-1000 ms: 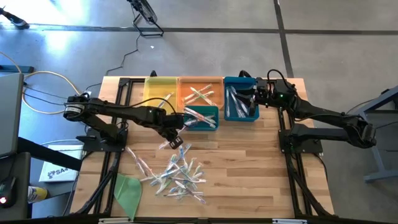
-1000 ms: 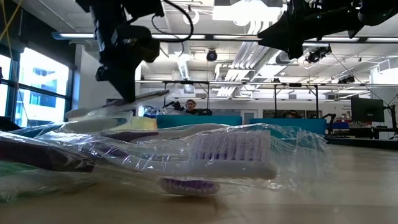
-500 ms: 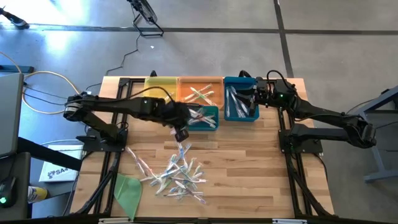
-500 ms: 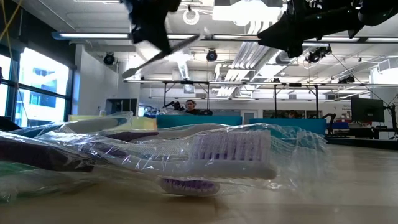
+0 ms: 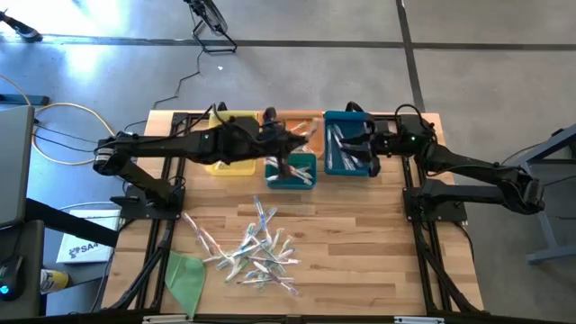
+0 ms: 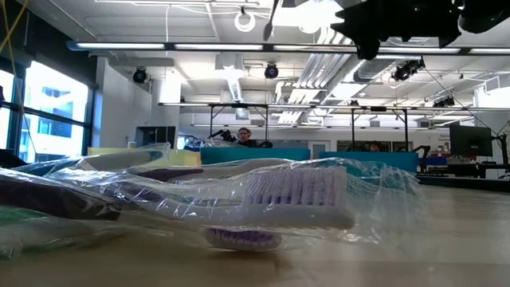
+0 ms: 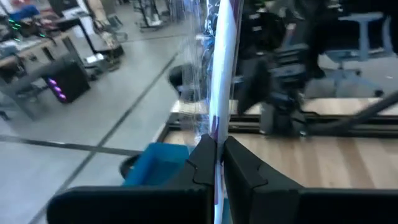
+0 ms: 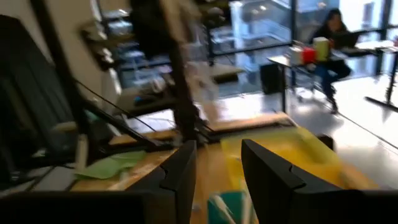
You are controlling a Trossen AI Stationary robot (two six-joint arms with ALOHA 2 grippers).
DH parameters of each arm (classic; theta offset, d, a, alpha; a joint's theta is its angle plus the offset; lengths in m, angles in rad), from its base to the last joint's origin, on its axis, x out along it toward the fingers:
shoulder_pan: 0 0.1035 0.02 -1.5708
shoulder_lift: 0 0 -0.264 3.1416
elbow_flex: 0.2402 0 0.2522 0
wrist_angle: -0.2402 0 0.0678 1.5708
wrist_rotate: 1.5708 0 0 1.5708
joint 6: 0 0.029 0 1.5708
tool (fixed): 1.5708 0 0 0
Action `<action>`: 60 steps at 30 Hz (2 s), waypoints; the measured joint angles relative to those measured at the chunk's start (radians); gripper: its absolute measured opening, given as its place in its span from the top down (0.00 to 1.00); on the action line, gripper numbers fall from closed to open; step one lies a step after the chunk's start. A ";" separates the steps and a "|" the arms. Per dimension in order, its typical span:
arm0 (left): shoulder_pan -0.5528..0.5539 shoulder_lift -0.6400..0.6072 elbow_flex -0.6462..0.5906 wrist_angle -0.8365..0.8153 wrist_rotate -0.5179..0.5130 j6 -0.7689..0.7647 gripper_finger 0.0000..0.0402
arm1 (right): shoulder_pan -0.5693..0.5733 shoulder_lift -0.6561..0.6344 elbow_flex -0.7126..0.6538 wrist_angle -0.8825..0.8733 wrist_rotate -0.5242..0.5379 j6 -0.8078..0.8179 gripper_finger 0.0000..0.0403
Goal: Pick & Place Toothbrushes
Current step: Put the purple toothbrush into the blue bin
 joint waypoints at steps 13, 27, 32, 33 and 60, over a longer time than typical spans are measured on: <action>0.101 0.122 0.000 0.277 0.232 0.007 0.98 | 0.000 0.000 0.000 0.269 -0.016 0.040 0.70; 0.106 0.169 -0.001 0.339 0.289 0.006 0.98 | 0.099 0.039 0.001 0.326 0.118 -0.065 0.45; 0.105 0.180 0.000 0.339 0.289 0.004 0.98 | 0.153 0.124 0.008 0.406 0.165 -0.059 0.41; 0.105 0.182 0.000 0.332 0.289 0.000 0.98 | 0.160 0.140 0.019 0.406 0.165 -0.059 0.41; 0.098 0.195 -0.001 0.302 0.294 -0.011 0.98 | 0.191 0.245 0.128 0.392 0.179 -0.077 0.94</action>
